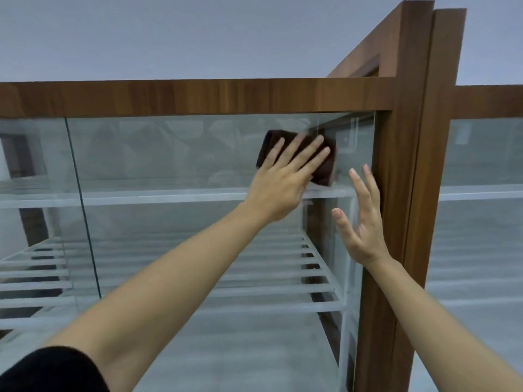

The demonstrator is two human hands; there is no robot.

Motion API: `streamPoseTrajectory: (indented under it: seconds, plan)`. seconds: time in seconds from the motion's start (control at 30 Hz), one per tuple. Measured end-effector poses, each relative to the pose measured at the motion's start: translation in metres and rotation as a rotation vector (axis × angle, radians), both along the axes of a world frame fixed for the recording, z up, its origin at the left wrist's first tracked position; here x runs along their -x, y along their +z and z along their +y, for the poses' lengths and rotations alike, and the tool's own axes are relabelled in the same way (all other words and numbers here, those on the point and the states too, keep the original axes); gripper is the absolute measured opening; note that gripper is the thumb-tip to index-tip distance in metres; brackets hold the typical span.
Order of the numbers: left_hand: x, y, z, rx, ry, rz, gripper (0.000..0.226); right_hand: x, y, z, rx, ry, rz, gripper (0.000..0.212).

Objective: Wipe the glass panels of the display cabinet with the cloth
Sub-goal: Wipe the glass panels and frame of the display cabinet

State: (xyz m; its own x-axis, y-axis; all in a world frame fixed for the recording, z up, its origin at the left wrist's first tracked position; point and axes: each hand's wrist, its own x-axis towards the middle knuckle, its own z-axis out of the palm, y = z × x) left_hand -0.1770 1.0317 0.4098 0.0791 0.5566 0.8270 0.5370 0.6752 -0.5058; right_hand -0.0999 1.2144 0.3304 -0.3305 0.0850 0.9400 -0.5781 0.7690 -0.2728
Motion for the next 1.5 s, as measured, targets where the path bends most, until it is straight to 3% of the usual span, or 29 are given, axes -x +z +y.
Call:
streamPoseTrajectory:
  seconds: [0.07,0.13,0.23,0.3,0.37,0.43,0.53,0.6,0.7,0.8,0.87,0.93,1.03,1.13,1.23,1.37,1.43,1.5]
  plan:
    - [-0.008,0.006,0.020,-0.231,-0.029,-0.096,0.056,-0.004,-0.003,-0.002,0.028,0.006,0.001,0.075]
    - [-0.016,-0.032,0.039,-0.279,-0.050,-0.176,0.061,-0.006,-0.004,-0.002,0.024,0.009,0.005,0.076]
    - [-0.025,-0.144,0.043,0.018,-0.031,-0.175,0.081,-0.007,-0.004,-0.001,0.015,0.002,0.012,0.074]
    - [-0.026,-0.212,0.023,0.311,0.015,-0.132,0.079,-0.007,-0.007,-0.001,0.010,-0.018,-0.018,0.072]
    - [-0.017,-0.215,0.003,0.457,0.032,-0.090,0.073,-0.006,-0.012,-0.001,-0.013,-0.043,-0.050,0.070]
    - [-0.010,-0.162,-0.002,0.349,0.016,-0.051,0.069,-0.004,-0.019,-0.002,-0.030,-0.084,-0.063,0.066]
    - [-0.004,-0.057,-0.010,-0.119,-0.015,-0.120,0.056,0.001,-0.031,-0.007,-0.024,-0.179,-0.067,0.060]
    - [0.004,-0.029,-0.024,-0.281,-0.009,-0.142,0.054,0.007,-0.041,-0.015,-0.031,-0.263,-0.041,0.057]
    - [0.005,-0.084,-0.041,-0.271,-0.014,-0.176,0.058,0.019,-0.056,-0.030,-0.084,-0.375,-0.001,0.053]
    - [0.001,-0.212,-0.073,-0.008,0.002,-0.205,0.074,0.029,-0.078,-0.052,-0.161,-0.438,0.011,0.051]
    - [0.006,-0.254,-0.104,0.143,0.046,-0.190,0.078,0.034,-0.094,-0.068,-0.208,-0.441,0.007,0.051]
    - [0.013,-0.228,-0.118,0.112,0.071,-0.198,0.076,0.037,-0.105,-0.082,-0.240,-0.460,-0.003,0.051]
    - [0.023,-0.124,-0.120,-0.205,0.032,-0.216,0.060,0.042,-0.102,-0.101,-0.216,-0.532,-0.012,0.054]
    - [0.034,-0.065,-0.135,-0.323,0.037,-0.201,0.055,0.050,-0.094,-0.122,-0.200,-0.574,0.025,0.056]
    - [0.032,-0.127,-0.149,-0.338,0.032,-0.185,0.061,0.058,-0.094,-0.145,-0.247,-0.566,0.088,0.057]
    - [0.025,-0.291,-0.179,-0.183,0.089,-0.238,0.086,0.070,-0.115,-0.166,-0.275,-0.569,0.152,0.057]
    - [0.034,-0.283,-0.191,-0.152,0.090,-0.230,0.075,0.075,-0.128,-0.172,-0.287,-0.584,0.153,0.057]
    - [0.045,-0.220,-0.193,-0.276,0.069,-0.223,0.061,0.080,-0.137,-0.175,-0.305,-0.600,0.129,0.057]
